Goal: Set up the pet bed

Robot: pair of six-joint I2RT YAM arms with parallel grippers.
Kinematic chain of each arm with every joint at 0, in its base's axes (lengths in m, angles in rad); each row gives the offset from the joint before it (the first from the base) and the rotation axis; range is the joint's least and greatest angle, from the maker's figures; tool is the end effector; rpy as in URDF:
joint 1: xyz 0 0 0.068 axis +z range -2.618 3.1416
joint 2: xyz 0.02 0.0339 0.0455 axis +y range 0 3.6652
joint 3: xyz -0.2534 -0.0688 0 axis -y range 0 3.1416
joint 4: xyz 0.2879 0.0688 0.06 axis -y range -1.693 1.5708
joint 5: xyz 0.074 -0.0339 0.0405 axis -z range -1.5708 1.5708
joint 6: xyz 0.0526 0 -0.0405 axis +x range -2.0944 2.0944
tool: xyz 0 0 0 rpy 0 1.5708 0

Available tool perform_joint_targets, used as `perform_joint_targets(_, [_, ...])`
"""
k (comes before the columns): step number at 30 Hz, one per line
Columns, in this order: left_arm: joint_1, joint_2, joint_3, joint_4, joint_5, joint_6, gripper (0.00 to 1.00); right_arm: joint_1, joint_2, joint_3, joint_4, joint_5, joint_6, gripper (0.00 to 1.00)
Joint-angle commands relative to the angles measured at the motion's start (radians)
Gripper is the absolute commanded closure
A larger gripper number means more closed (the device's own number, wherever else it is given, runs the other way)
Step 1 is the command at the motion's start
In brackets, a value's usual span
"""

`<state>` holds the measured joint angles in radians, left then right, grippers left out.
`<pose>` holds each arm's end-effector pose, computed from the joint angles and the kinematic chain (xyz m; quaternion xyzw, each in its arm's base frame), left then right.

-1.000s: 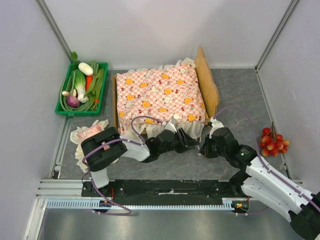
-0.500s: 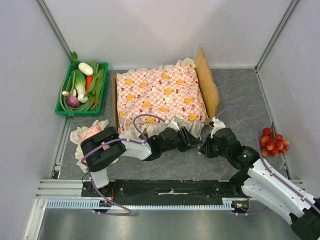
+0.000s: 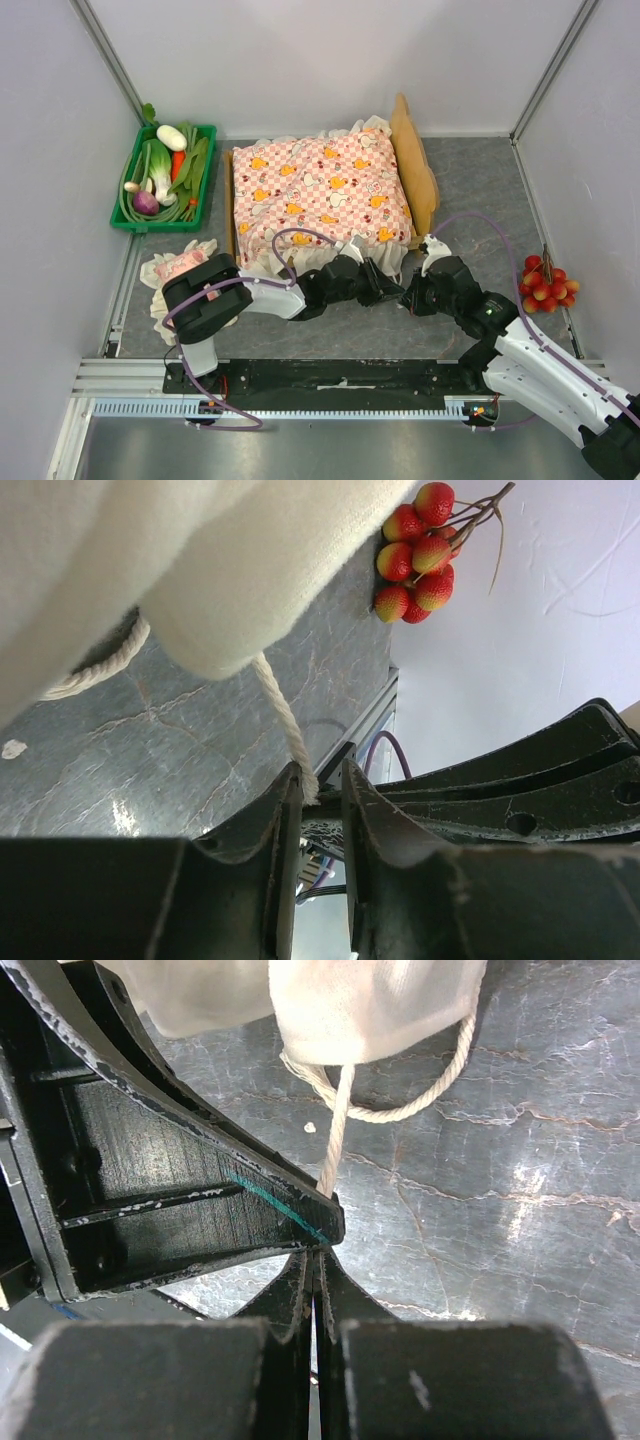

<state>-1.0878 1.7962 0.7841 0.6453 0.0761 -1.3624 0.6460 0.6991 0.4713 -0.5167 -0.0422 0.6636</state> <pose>0.1814 -0.3545 0.1028 -0.0914 0.8188 -0.5430 0.1622 0.1688 0.1301 0.1842 -0.0004 0.9157 0.2598 0.3066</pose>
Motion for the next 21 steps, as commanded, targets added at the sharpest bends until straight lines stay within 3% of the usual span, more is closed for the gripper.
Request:
perform_joint_targets(1, [-0.017,0.015,0.050,-0.009,0.059,0.011,0.73,0.006,-0.015,0.006,0.023,0.011,0.021,1.00])
perform_joint_targets(9, [-0.017,0.019,0.038,-0.010,0.073,0.016,0.98,0.004,-0.032,-0.002,0.046,0.021,0.036,1.00])
perform_joint_targets(11, [-0.015,0.020,0.040,-0.010,0.068,0.019,0.98,0.006,-0.033,-0.002,0.047,0.016,0.036,1.00])
perform_joint_targets(12, [-0.014,0.020,0.041,-0.012,0.068,0.022,0.98,0.004,-0.035,0.000,0.046,0.013,0.033,0.97])
perform_joint_targets(13, [-0.012,0.020,0.041,-0.013,0.067,0.029,0.98,0.006,-0.035,0.003,0.043,0.015,0.031,0.77])
perform_joint_targets(16, [-0.006,0.009,0.043,-0.050,0.054,0.068,0.98,0.004,-0.065,0.062,-0.032,0.082,0.043,0.54])
perform_joint_targets(19, [0.003,-0.018,0.026,-0.094,0.031,0.112,0.98,0.004,-0.098,0.124,-0.117,0.246,0.063,0.44])
perform_joint_targets(21, [0.009,-0.037,0.014,-0.111,0.027,0.134,0.98,0.004,-0.080,0.144,-0.140,0.327,0.065,0.43])
